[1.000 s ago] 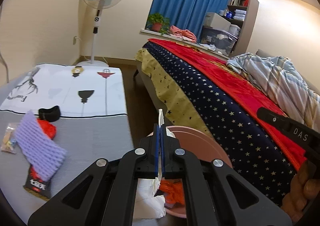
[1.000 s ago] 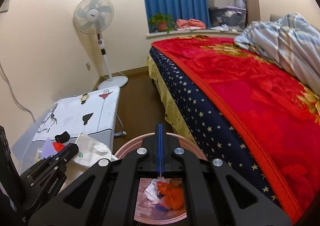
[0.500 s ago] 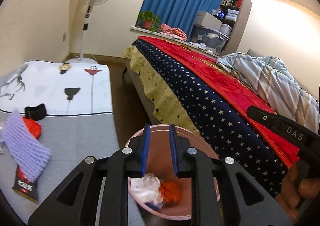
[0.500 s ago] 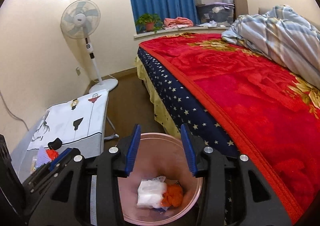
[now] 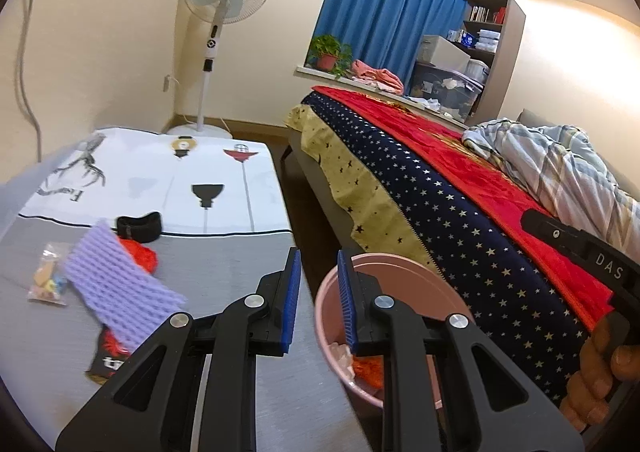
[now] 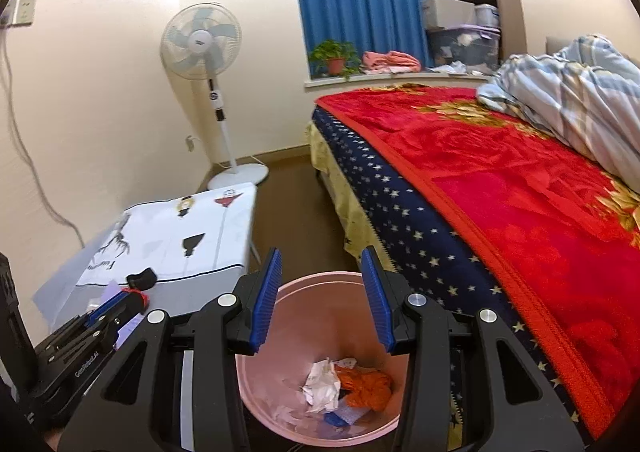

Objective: Collect trash
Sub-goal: 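Grasp the purple foam net sleeve with the right tool while the left tool grasps the clear candy bag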

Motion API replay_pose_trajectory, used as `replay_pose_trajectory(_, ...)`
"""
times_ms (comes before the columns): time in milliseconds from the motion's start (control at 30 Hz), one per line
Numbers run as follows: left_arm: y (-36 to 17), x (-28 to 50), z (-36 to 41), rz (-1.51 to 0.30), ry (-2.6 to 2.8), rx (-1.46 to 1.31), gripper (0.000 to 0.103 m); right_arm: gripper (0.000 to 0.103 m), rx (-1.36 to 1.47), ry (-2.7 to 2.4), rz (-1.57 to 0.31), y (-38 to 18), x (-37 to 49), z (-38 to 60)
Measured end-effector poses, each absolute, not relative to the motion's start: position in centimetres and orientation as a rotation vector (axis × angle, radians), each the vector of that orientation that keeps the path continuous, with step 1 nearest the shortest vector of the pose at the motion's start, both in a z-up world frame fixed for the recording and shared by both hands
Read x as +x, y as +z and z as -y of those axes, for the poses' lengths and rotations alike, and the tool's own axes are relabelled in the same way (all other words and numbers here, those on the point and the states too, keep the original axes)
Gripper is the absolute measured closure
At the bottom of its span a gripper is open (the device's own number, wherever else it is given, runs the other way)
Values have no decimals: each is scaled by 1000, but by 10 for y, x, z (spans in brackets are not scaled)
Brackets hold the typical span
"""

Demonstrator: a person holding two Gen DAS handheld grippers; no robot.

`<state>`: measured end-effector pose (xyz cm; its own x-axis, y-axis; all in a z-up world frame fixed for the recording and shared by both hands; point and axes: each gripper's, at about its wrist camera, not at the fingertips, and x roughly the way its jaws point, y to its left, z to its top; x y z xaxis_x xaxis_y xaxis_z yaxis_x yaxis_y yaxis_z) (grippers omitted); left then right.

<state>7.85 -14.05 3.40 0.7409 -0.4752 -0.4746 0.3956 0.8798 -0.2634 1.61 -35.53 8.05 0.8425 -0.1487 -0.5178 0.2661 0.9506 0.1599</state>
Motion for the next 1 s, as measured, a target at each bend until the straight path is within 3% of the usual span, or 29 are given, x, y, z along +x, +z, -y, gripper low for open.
replay_pose_trajectory(567, 28, 75, 47, -550, -310, -171, 84, 62, 189, -45, -533, 84, 37, 289)
replay_pose_trajectory(1000, 3, 92, -24, -599, -114, -227, 84, 64, 192, 109, -581, 52, 83, 237)
